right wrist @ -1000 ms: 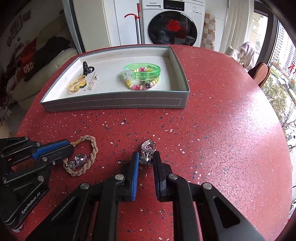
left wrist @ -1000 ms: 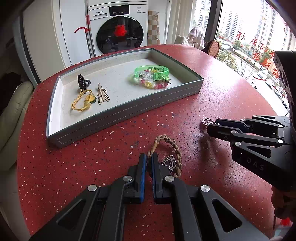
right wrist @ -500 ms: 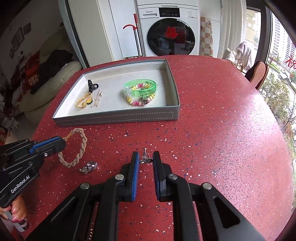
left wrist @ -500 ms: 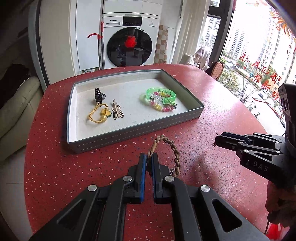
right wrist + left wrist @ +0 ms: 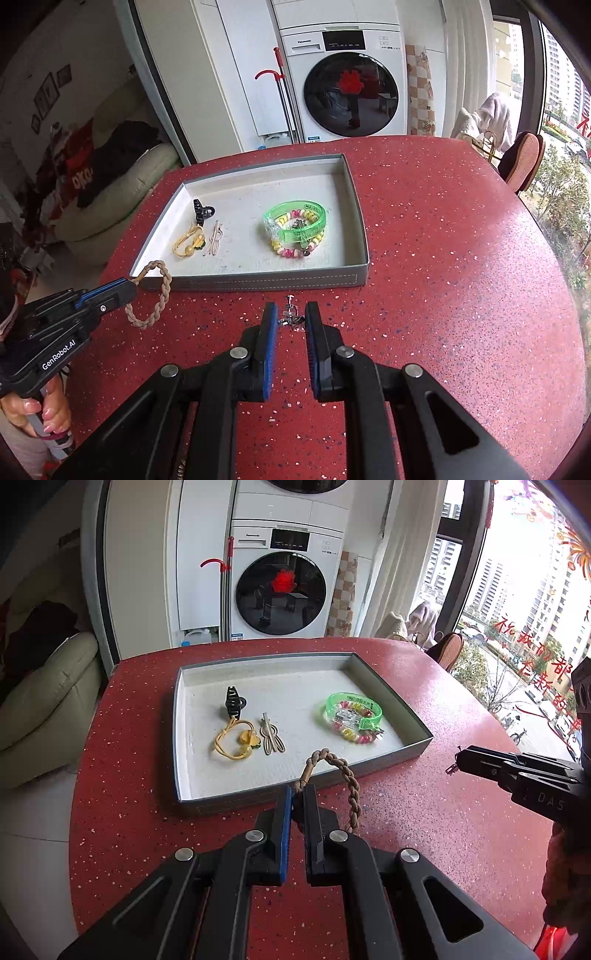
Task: Organize jewelry
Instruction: 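Carry the braided bracelet and silver pendant over the tray with both grippers, then lower both items into the tray and open both grippers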
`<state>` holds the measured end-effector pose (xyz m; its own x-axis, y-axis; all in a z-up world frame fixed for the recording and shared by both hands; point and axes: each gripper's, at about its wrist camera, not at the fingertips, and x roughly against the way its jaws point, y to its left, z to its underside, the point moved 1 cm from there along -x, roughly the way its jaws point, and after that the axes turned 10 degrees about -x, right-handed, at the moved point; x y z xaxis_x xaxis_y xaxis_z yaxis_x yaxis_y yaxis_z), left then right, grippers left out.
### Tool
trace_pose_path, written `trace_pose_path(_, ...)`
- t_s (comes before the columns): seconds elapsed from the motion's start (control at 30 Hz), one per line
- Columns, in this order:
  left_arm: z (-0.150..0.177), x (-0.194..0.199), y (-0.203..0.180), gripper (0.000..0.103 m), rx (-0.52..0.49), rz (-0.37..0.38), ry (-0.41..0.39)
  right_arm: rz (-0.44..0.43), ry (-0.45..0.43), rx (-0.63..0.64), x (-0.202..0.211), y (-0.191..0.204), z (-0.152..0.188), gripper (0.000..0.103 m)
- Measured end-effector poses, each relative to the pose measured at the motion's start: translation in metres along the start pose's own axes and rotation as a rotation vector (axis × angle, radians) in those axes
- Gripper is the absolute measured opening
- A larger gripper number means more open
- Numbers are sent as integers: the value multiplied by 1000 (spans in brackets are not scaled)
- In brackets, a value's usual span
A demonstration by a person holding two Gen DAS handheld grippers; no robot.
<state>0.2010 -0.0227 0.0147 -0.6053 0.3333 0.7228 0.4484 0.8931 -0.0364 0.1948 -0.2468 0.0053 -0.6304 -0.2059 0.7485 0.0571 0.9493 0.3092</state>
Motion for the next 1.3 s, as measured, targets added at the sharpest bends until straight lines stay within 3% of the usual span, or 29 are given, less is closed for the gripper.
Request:
trace_pose_path(0.47,-30,-37,42,24,60,-58,12,-65,14,-3,-41,29,-52,16)
trace_pose_path(0.9,-34,-80,55,24,77,-86,66,-89,120,-16,-106,44,-57,16)
trace_pose_path(1.3,-24,-111,55,24,61,-164,138,11,112,-11,-136,31,-60,16)
